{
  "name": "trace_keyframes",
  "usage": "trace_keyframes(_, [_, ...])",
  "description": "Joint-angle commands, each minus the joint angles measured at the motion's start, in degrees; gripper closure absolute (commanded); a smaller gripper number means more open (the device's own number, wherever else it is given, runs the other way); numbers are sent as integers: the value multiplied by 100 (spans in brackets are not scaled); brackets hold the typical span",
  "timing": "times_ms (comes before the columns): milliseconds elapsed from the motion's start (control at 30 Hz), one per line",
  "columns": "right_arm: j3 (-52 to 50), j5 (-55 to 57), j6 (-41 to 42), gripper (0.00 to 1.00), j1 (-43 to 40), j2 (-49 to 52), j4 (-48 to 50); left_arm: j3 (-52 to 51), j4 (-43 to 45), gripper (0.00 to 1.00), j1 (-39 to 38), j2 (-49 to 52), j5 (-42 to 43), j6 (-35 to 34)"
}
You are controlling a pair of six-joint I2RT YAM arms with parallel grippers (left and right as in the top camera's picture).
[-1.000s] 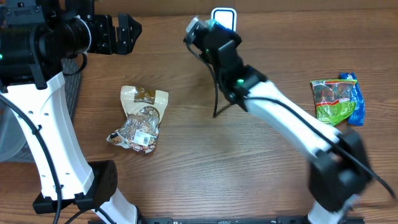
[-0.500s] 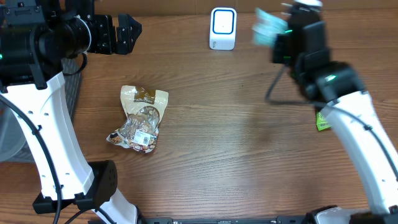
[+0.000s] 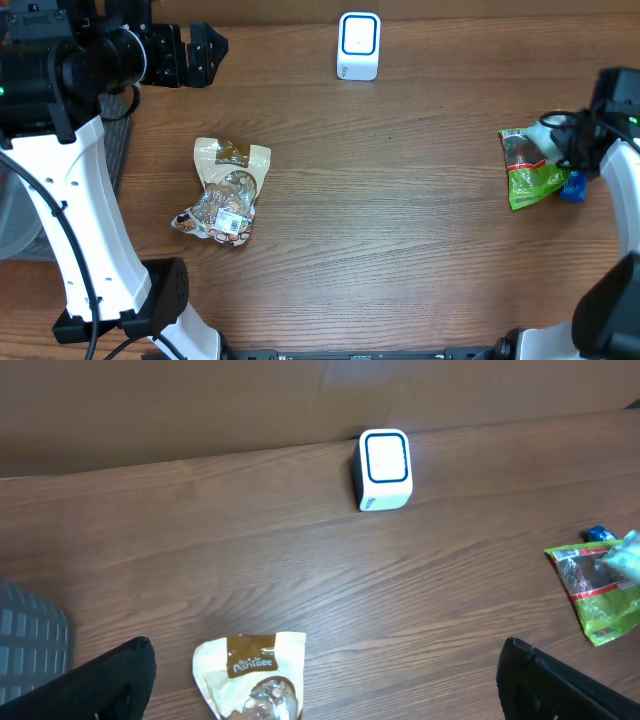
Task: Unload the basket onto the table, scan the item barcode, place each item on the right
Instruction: 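Carry the wipes packet to the right-edge pile and release it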
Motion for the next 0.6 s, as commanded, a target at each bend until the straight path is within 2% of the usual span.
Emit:
trace_keyframes(0, [-101,-66,149,81,-306,155,103,35,7,0,-17,35,83,109])
trace_keyframes(33, [-101,-68,151,66,-382,186,114,35,7,0,-17,35,83,109])
trace_keyframes(67, [-101,-68,149,45,-448,197,133,35,7,0,-17,35,83,109])
trace_keyframes(100, [-101,-70,151,30,-494,197,140,35,7,0,-17,35,83,109])
trace_keyframes(133, [-96,-92,149,19,-525,188,157,35,7,0,-17,35,83,109])
trace_keyframes(167, [-66,-177,146,12,-555,170,151,35,7,0,-17,35,83,109])
trace_keyframes(233, [66,-463,118,5,-575,127,76,35,7,1,-17,35,83,109])
trace_keyframes(567, [1097,-2437,-664,5,-87,-323,66,35,7,0,-17,35,83,109])
